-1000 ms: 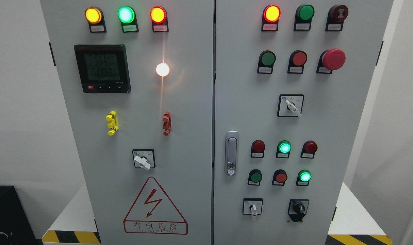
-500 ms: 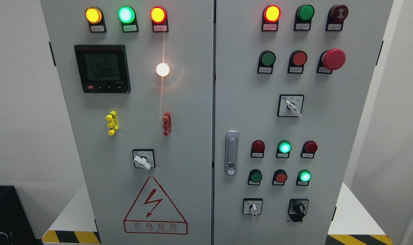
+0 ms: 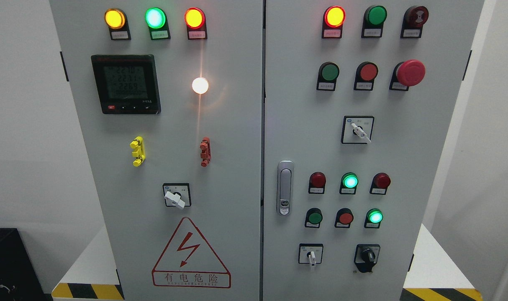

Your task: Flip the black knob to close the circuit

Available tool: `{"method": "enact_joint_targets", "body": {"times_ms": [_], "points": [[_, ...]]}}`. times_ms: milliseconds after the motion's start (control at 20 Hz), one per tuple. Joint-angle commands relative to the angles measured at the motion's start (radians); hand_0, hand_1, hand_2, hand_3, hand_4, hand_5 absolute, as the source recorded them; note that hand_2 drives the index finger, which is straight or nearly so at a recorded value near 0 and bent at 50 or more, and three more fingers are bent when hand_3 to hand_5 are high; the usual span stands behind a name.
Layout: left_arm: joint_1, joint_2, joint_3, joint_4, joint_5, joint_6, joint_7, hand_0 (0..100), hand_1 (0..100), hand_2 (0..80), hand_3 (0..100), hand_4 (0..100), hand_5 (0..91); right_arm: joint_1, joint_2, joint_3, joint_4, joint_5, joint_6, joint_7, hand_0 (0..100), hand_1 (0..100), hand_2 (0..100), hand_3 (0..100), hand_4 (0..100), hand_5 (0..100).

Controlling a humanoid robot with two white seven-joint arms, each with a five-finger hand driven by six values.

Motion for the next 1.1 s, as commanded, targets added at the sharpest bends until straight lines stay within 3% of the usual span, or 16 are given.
{"method": "enact_joint_targets", "body": {"times_ms": [0, 150, 350, 500, 600, 800, 1050], "points": [[0.023, 0.0, 0.0, -0.029, 0.0, -0.001, 0.0, 12, 56, 0.0, 0, 0, 0.0, 0.028, 0.001, -0.057, -0.28, 0.119, 0.004, -0.01, 0, 2, 0, 8, 0, 0], [0.023, 0.0, 0.0, -0.029, 0.0, -0.001, 0.0, 12, 56, 0.0, 0, 0, 0.0, 0.038, 0.001, -0.113, -0.366, 0.256, 0.004, -0.012, 0, 2, 0, 14, 7, 0], [0.023, 0.0, 0.0, -0.029, 0.0, -0.001, 0.0, 12, 56, 0.0, 0, 0, 0.0, 0.041, 0.001, -0.117, -0.465, 0.317, 0.004, -0.047, 0, 2, 2, 21, 16, 0], [0.023, 0.0, 0.0, -0.029, 0.0, -0.001, 0.0, 12, 56, 0.0, 0, 0, 0.0, 0.041, 0.001, -0.119, -0.529, 0.397, 0.004, -0.078, 0, 3, 9, 29, 25, 10], [0.023, 0.0, 0.0, -0.029, 0.0, -0.001, 0.0, 12, 56, 0.0, 0, 0, 0.0, 0.041, 0.002, -0.119, -0.567, 0.449, 0.004, -0.104, 0, 3, 16, 37, 32, 23], [0.023, 0.0, 0.0, -0.029, 0.0, -0.001, 0.0, 12, 56, 0.0, 0, 0, 0.0, 0.041, 0.001, -0.117, -0.64, 0.569, 0.005, -0.165, 0, 2, 24, 50, 45, 33], [0.023, 0.0, 0.0, -0.029, 0.0, -0.001, 0.0, 12, 56, 0.0, 0, 0, 0.0, 0.042, 0.002, -0.114, -0.727, 0.708, 0.007, -0.227, 0, 2, 34, 63, 54, 45]]}}
